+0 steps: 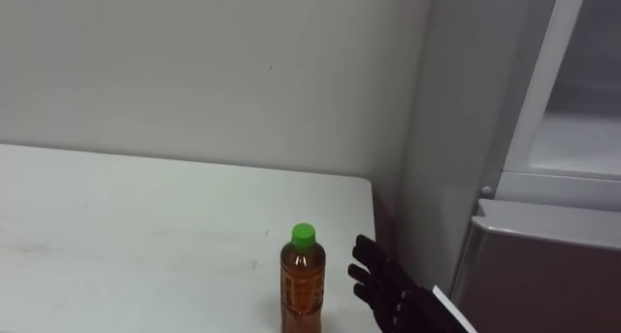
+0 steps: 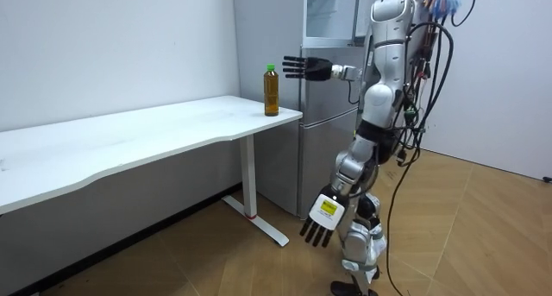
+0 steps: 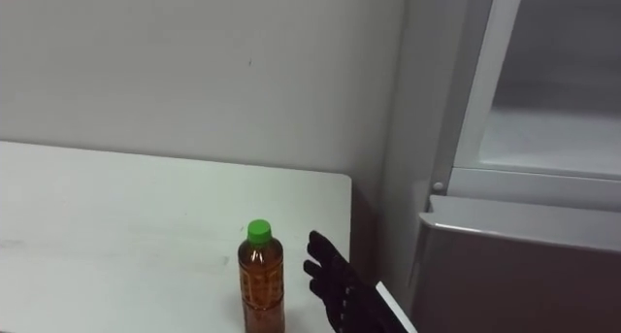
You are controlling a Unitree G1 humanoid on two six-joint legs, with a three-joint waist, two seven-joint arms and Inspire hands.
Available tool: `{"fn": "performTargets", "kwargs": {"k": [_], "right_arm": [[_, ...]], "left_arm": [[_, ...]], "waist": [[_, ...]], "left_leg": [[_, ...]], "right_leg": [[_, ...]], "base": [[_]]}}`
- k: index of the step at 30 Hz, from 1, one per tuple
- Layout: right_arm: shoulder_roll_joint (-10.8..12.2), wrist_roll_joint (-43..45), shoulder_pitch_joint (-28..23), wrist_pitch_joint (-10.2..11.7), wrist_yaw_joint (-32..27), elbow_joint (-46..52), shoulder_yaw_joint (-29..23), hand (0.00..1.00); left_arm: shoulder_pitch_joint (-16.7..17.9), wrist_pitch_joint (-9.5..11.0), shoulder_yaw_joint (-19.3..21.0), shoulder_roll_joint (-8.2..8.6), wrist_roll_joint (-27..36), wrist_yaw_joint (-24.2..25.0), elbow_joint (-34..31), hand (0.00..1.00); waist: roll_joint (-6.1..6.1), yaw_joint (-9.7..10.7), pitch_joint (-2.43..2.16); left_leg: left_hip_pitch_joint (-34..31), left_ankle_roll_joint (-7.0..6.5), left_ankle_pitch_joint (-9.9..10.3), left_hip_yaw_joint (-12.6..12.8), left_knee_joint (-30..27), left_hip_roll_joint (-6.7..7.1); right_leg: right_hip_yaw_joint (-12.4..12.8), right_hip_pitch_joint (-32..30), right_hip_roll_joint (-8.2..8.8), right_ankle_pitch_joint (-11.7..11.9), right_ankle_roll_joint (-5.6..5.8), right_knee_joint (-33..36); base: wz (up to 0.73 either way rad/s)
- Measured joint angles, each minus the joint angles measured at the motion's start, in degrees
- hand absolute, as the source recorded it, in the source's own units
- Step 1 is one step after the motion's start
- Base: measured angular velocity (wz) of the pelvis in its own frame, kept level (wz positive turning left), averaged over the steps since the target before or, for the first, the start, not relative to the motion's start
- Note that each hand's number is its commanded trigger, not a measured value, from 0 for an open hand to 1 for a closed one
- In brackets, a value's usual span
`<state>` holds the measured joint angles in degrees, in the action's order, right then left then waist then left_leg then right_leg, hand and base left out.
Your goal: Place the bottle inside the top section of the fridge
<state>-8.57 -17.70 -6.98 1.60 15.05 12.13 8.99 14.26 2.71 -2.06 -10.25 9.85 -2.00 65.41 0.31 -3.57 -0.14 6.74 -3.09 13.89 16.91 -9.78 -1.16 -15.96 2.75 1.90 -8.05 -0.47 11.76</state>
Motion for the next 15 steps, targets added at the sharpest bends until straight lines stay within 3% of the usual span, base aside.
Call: {"fn": "performTargets", "kwargs": {"k": [15], "right_arm": [[-0.27, -0.1, 1.93, 0.0, -3.33, 0.09, 1.15, 0.0]], "left_arm": [[0.54, -4.46, -0.89, -0.04, -6.47, 0.08, 1.38, 0.0]], "waist": [[-0.12, -0.17, 0.07]], "left_leg": [[-1.2, -0.06, 0.04, -2.37, -1.21, 0.03]], "right_leg": [[-2.13, 0.44, 0.36, 0.0, 0.0, -0.07]], "base": [[0.08]]}}
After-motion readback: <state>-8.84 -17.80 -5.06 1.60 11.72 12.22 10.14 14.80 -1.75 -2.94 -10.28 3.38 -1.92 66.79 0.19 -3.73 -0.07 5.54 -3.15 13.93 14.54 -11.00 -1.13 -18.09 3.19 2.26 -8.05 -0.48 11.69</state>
